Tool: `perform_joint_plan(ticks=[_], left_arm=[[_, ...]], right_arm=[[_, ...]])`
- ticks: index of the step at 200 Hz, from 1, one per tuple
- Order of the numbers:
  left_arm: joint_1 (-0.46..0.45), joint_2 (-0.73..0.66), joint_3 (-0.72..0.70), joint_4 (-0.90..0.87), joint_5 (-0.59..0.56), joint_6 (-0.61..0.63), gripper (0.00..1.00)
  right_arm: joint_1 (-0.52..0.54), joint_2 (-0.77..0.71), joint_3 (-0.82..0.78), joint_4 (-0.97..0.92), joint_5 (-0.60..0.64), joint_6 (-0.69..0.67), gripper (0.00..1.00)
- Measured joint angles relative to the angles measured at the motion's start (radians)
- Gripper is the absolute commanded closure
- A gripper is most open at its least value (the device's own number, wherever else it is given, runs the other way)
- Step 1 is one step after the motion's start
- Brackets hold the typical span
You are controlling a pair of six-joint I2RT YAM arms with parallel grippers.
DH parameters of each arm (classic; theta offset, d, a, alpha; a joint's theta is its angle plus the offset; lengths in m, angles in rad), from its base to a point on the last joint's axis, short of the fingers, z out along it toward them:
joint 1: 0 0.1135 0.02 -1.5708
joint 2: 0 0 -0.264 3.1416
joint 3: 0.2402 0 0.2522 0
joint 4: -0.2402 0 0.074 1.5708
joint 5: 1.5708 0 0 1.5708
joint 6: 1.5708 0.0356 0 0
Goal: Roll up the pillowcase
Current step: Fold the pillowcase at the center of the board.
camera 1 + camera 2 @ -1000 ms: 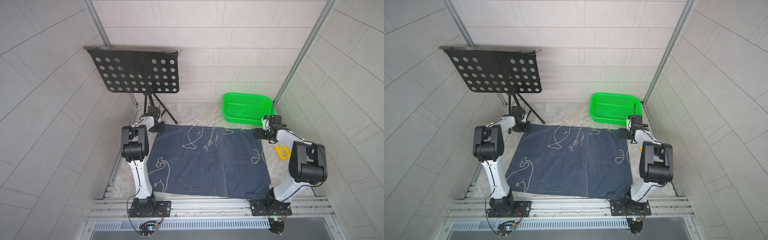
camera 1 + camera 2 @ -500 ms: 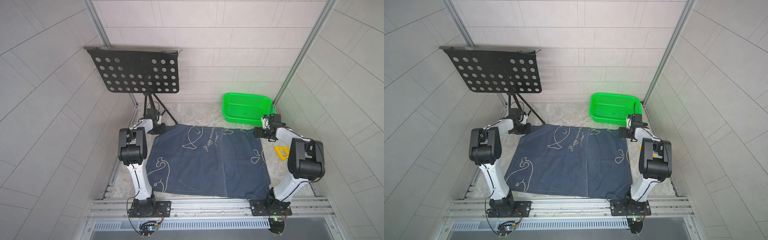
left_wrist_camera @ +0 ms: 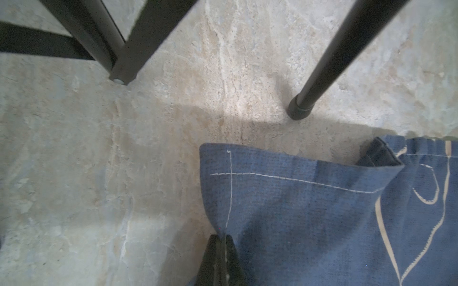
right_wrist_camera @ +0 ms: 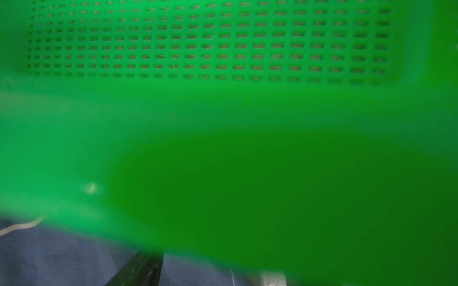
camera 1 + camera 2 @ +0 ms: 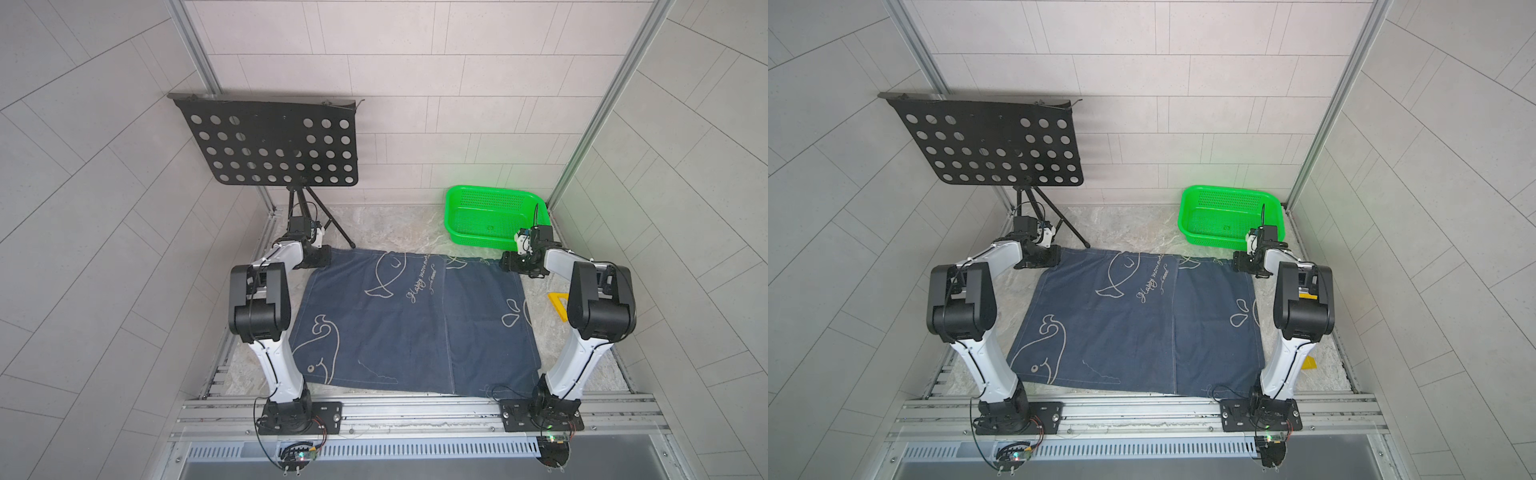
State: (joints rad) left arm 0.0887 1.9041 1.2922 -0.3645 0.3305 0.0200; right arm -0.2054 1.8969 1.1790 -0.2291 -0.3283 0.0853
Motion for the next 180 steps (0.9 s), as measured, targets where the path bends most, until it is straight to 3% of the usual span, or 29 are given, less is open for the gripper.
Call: perform_joint_plan(ticks=[33, 90, 180], left_arm=[[0.000, -0.045, -0.016, 0.001, 0.006, 0.006, 1.00], [0.000, -0.126, -0.068, 0.001, -0.005, 0.021, 1.00], [0.000, -0.211, -0.077, 0.018, -0.109, 0.089, 1.00]], right_arm=[[0.000, 0.028, 0.019, 0.033, -0.052, 0.012, 0.60], [0.000, 0.013, -0.007, 0.089, -0.116, 0.036, 0.95], [-0.052, -0.249, -0.111, 0.153, -0.192, -0.034, 1.00]])
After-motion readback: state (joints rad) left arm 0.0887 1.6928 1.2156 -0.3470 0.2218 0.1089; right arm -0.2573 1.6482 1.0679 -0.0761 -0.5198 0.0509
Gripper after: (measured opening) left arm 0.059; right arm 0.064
